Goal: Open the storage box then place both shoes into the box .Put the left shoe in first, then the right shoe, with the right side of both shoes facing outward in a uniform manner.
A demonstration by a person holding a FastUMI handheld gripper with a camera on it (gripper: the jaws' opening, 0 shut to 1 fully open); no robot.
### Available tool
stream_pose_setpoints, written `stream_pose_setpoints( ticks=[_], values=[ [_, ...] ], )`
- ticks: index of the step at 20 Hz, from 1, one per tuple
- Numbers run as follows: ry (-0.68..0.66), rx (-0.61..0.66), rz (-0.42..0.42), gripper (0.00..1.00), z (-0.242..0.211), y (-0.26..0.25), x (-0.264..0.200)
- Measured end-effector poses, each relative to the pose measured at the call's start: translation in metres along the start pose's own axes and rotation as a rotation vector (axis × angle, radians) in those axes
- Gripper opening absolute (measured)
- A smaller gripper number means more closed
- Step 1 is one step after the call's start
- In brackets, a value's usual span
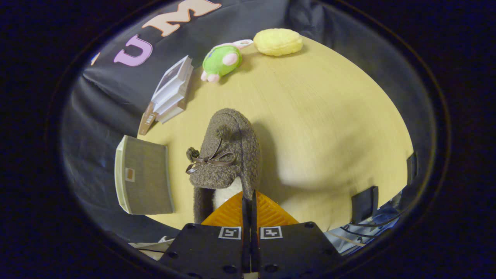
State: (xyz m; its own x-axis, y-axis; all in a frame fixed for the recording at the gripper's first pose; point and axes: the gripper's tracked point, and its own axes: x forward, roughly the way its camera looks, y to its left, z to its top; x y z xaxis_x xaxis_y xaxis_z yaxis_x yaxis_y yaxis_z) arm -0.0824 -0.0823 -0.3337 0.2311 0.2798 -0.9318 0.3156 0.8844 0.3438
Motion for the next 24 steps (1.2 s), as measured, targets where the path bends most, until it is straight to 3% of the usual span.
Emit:
stream_pose_setpoints(
  ticks=[8,24],
  values=[
    [-0.061,-0.037,0.166,0.04,0.012,0.118,-0.035],
    [-0.023,-0.136,0.311,0.04,-0.022,0.313,-0.015]
  ],
)
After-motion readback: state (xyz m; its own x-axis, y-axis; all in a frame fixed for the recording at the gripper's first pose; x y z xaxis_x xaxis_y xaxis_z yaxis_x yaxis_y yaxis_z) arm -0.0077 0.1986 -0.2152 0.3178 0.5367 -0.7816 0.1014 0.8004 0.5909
